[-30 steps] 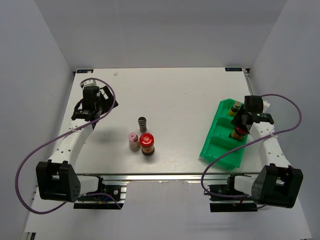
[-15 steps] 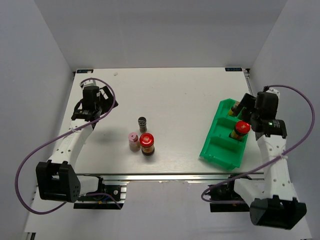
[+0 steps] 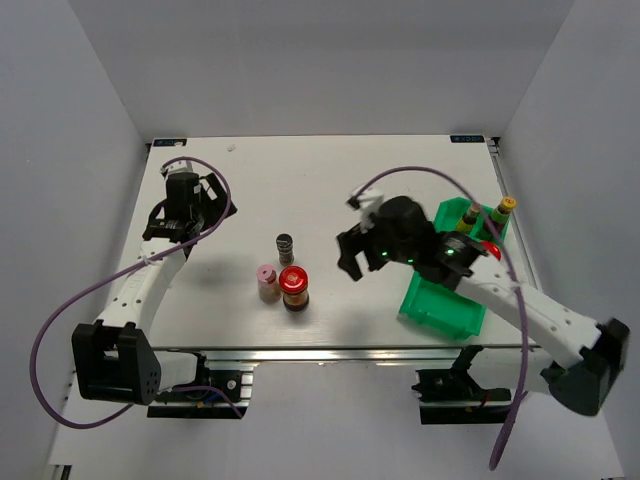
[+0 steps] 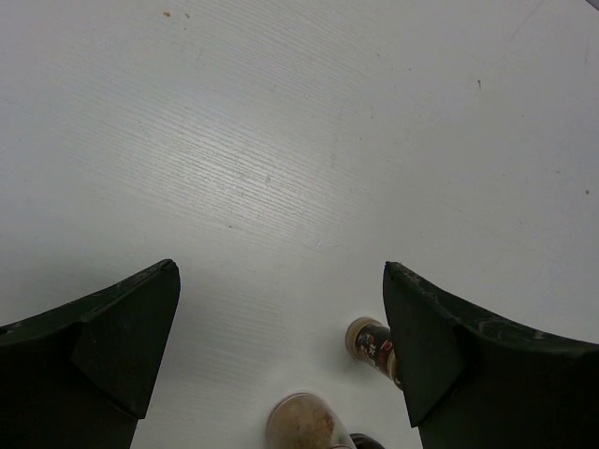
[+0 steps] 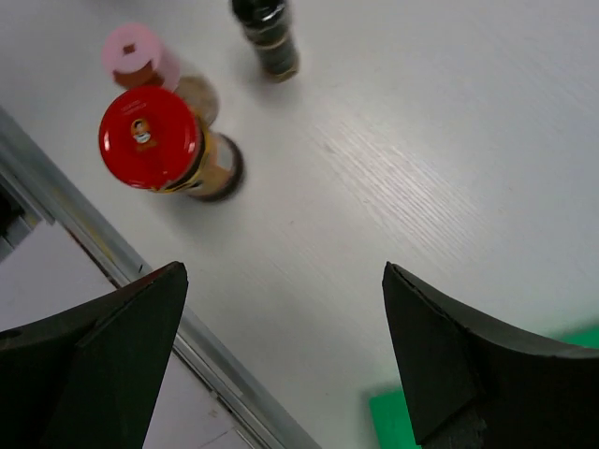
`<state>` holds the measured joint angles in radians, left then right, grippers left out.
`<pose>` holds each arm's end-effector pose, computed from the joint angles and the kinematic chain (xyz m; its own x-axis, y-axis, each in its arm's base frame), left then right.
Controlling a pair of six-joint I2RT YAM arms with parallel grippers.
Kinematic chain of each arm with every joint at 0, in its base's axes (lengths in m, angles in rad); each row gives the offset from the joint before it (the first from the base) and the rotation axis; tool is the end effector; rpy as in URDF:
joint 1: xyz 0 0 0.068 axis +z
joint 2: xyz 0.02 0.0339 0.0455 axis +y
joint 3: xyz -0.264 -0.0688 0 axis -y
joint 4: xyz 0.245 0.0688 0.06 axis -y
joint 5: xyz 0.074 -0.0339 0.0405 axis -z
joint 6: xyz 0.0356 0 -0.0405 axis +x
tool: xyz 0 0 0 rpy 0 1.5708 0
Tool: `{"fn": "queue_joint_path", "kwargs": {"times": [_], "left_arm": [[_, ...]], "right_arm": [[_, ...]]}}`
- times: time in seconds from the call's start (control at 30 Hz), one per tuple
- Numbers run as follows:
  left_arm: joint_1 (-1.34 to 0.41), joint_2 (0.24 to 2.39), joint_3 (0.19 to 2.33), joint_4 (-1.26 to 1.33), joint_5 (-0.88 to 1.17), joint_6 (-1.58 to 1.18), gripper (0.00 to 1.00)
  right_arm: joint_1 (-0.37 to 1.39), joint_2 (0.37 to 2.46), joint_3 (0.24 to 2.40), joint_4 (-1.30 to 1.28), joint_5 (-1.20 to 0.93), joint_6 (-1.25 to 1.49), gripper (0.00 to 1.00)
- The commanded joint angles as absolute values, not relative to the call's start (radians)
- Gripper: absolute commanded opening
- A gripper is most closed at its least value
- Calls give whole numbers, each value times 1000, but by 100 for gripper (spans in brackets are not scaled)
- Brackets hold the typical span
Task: Organize the condiment bottles
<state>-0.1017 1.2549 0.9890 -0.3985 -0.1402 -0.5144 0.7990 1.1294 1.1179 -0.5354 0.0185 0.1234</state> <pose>0.2752 -0.0231 0.2906 -0.5296 -0.4357 -0.7278 -0.3096 0.8981 -0.3123 0.1724 0.1762 0.3524 -0.4468 -0.2826 -0.8488 -0.6555 0.7491 0.0956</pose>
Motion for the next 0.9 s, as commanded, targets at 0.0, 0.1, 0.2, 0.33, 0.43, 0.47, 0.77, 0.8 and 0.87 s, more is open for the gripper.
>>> {"fn": "queue_joint_path", "kwargs": {"times": [0.0,0.1,0.2,0.33,0.43,0.47,0.77,0.8,0.87], "left_arm": [[-100,1233,999,-417,-149,-522,98],[-100,1226,991,-413,-138,-523,98],[-100,1221,989,-416,-149,-525,98],[-100,1220,986,-420,-160,-525,98],[-100,1219,983,-416,-160,-523,98],[-100,1220,982,-414,-158,-523,98],[-100,1226,980,-411,-155,-518,98],[-100,1226,980,-411,-156,-518,98],[-100,1226,983,-414,-161,-517,98]], "right_arm": [[928,1241,1190,-485,138,28,89],[985,1370,1241,-489,133,18,89],[1034,1460,1302,-505,198,5,89],[1054,1564,1360,-534,126,5,89],[1072,1603,1376,-543,114,-34,89],[1078,1611,1387,-546,80,-43,89],[1086,1683,1456,-557,35,-61,89],[1086,1680,1451,-543,34,-54,89],[1088,1692,1462,-534,20,-48,89]]}}
